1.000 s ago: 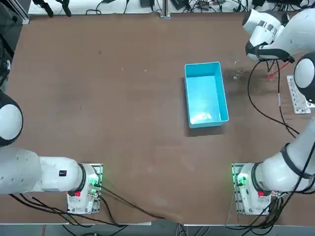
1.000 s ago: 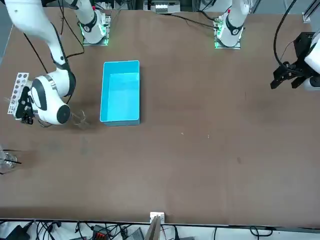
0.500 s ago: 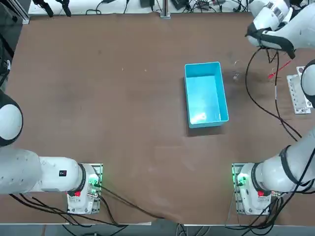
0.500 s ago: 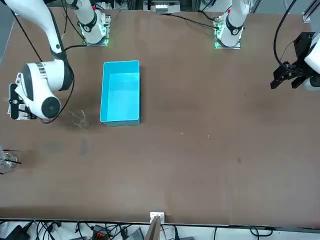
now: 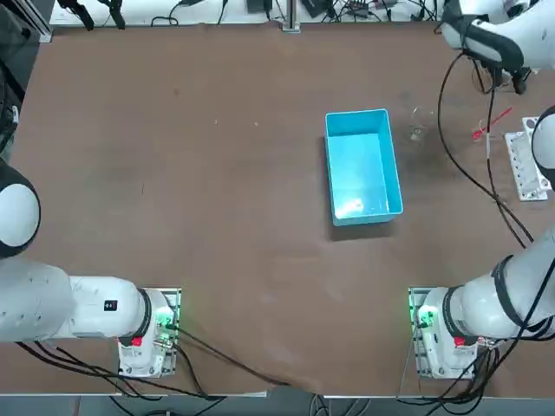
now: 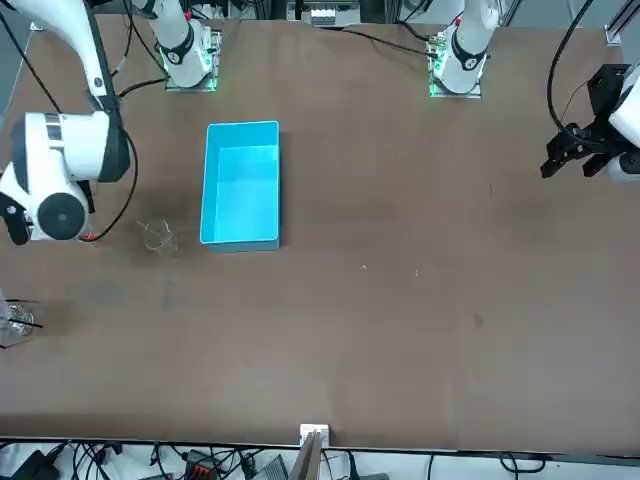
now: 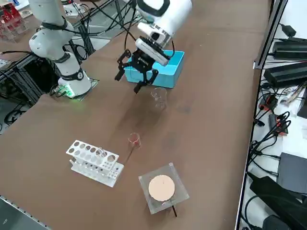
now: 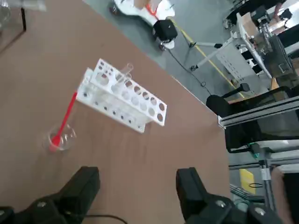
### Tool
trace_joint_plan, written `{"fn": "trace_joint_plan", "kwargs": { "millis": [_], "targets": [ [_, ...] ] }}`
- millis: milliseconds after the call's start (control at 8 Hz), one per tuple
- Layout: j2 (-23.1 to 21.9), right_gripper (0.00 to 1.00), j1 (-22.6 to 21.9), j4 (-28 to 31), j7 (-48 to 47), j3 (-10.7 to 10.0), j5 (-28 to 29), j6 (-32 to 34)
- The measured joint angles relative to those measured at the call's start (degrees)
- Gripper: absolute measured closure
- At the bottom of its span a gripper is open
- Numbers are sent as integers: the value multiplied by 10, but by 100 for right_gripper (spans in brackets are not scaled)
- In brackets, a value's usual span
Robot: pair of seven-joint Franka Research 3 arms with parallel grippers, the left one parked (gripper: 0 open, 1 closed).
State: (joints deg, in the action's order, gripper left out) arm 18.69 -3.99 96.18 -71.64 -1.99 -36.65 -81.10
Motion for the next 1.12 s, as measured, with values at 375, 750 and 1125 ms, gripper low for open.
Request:
{"fn": "trace_joint_plan", "kwargs": {
  "millis": [375,750,1125],
  "targets": [
    [-7,0,1,-57,169,-1,88,71],
    [-55,0,8,-68,358,-3,178,81],
    [-99,0,46,-68,534,-3,297,67]
  ]
}}
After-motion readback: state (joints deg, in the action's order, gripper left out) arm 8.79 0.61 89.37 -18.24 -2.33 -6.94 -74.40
